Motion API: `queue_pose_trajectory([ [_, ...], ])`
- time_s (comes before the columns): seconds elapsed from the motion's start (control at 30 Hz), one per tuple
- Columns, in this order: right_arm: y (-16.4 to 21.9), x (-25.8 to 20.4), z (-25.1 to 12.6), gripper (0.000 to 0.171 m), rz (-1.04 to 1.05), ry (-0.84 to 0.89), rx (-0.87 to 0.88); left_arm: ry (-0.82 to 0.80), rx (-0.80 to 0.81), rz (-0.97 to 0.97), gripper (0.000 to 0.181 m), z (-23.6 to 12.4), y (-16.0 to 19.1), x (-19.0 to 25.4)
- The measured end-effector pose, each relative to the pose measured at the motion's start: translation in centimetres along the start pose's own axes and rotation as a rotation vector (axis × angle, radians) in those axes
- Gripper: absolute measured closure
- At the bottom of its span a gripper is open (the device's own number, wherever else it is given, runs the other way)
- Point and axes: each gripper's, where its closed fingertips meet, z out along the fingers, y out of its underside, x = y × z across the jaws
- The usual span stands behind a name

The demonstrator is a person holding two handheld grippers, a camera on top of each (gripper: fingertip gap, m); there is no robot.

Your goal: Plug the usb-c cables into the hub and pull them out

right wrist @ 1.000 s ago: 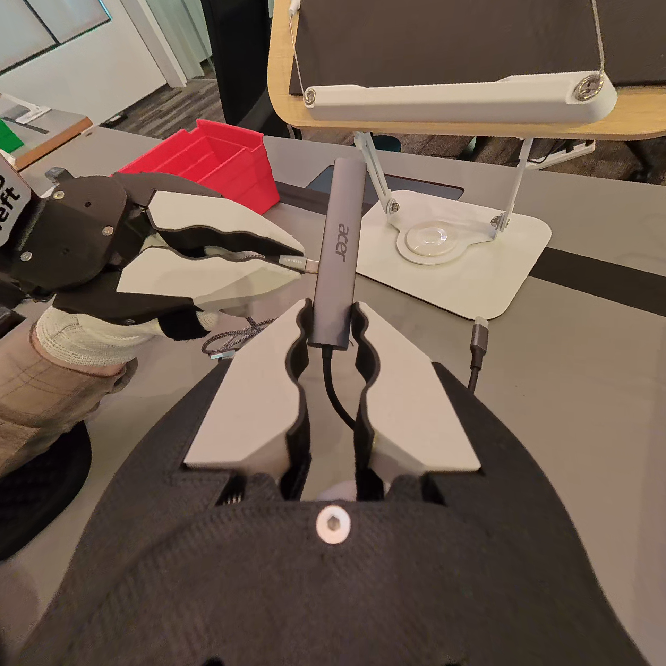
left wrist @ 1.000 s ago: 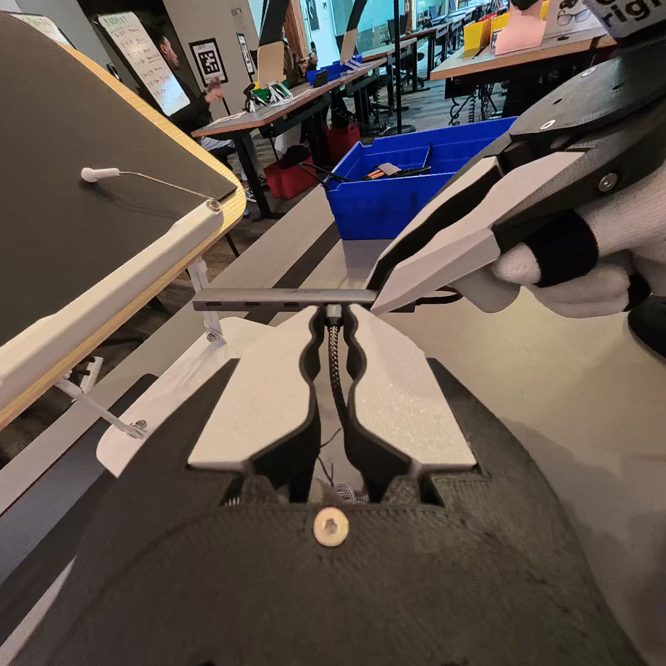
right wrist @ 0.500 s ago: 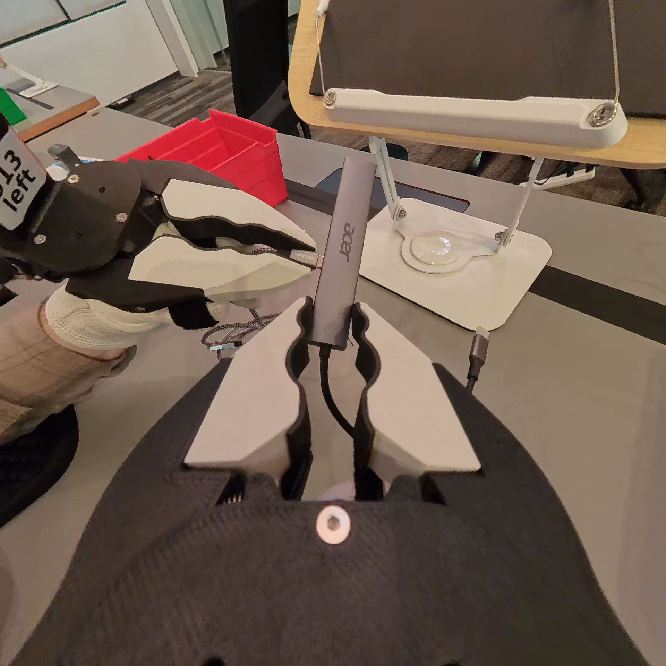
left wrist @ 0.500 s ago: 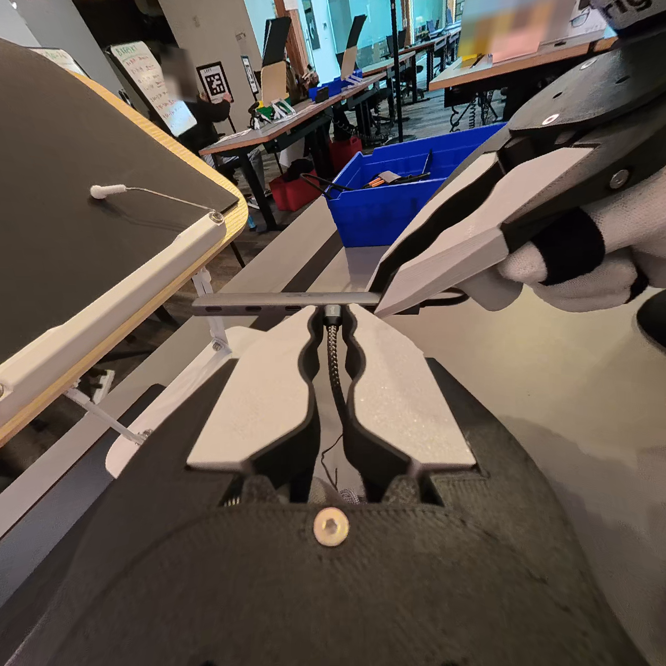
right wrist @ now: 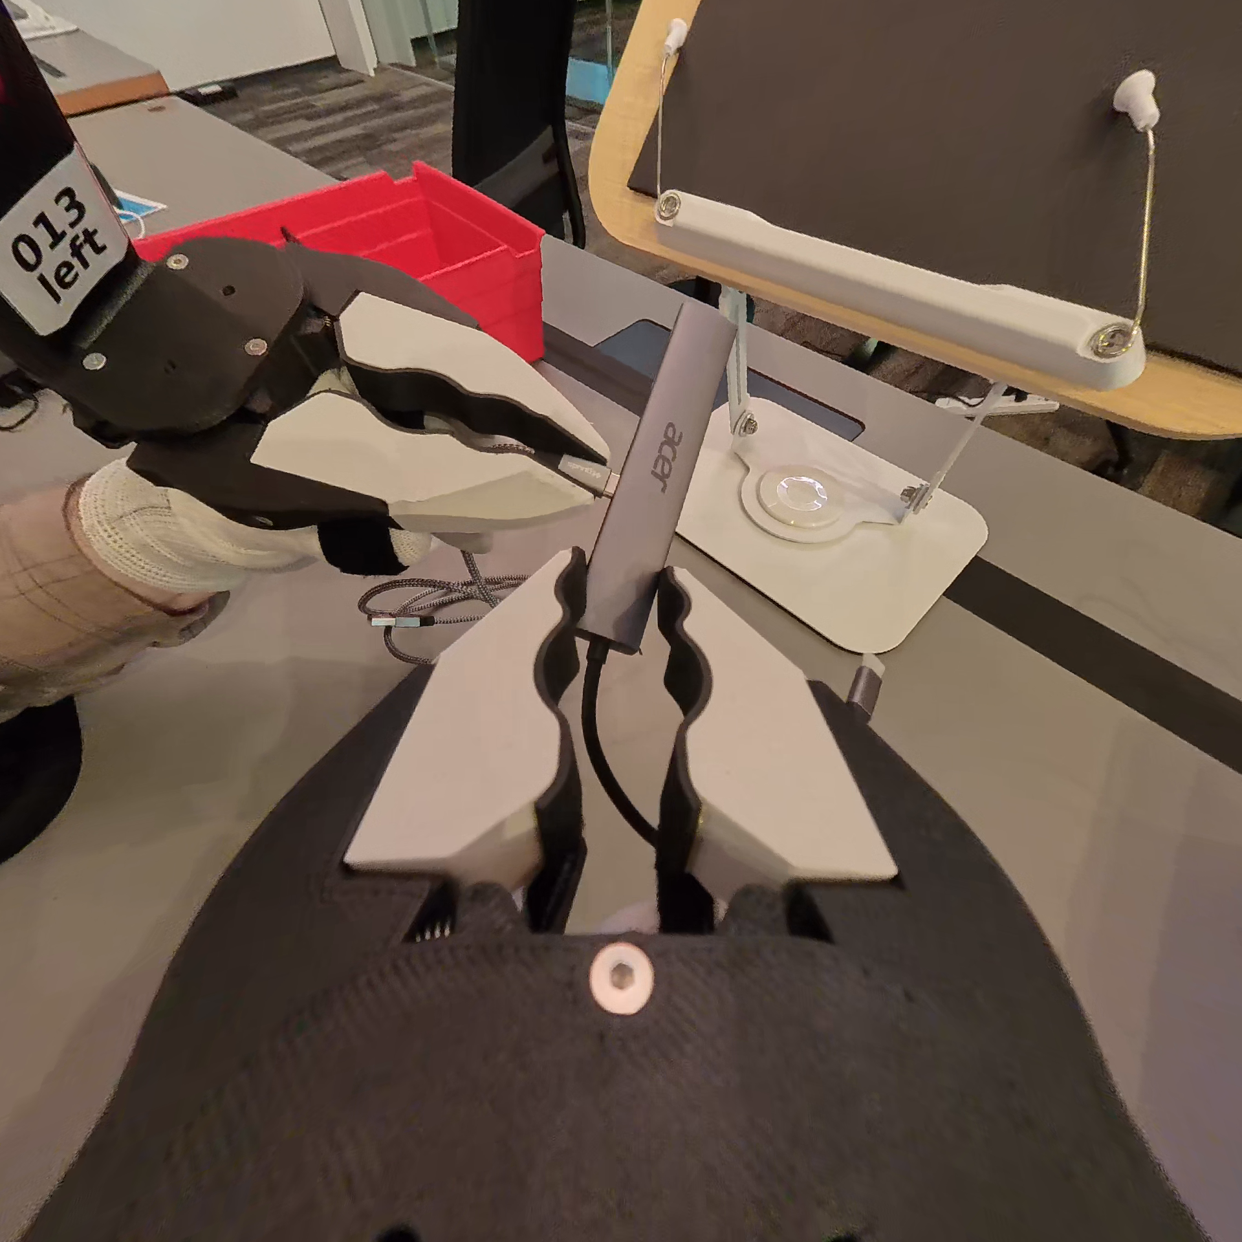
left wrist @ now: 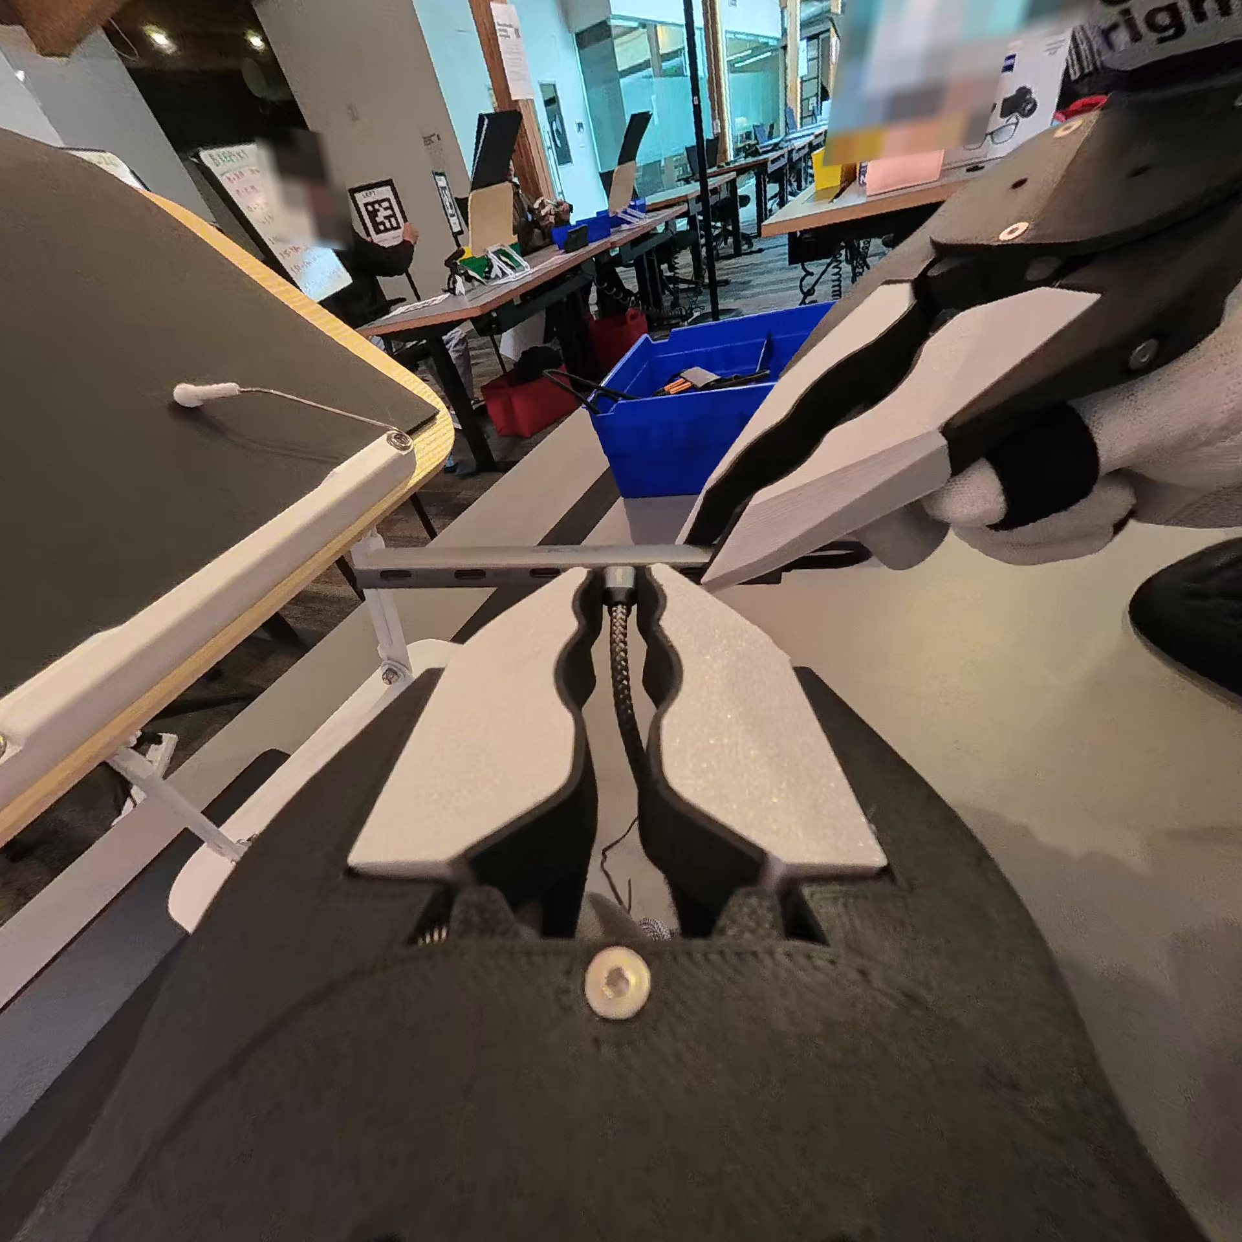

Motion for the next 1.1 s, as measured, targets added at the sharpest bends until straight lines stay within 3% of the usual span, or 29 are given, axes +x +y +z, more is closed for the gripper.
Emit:
queue_pose_trajectory([
  [0.4,-0.1,-0.2,-0.3,0.152,-0.092,0.052,-0.038,-0.002,-0.023,0.031,0.17,0.0,0.1,0.2],
  [0.63,-0.2,0.0,-0.3,0.151,-0.041,0.05,-0.015,0.004,-0.015,0.028,0.17,0.0,-0.1,0.3],
  [0.73,-0.4,0.7,-0.6,0.133,-0.044,0.085,-0.012,0.009,-0.008,0.042,0.171,0.1,-0.1,0.5],
  [1.1,-1.1,0.0,-4.9,0.136,0.349,-0.349,0.101,0.102,0.086,0.373,0.171,-0.9,-3.1,5.2],
])
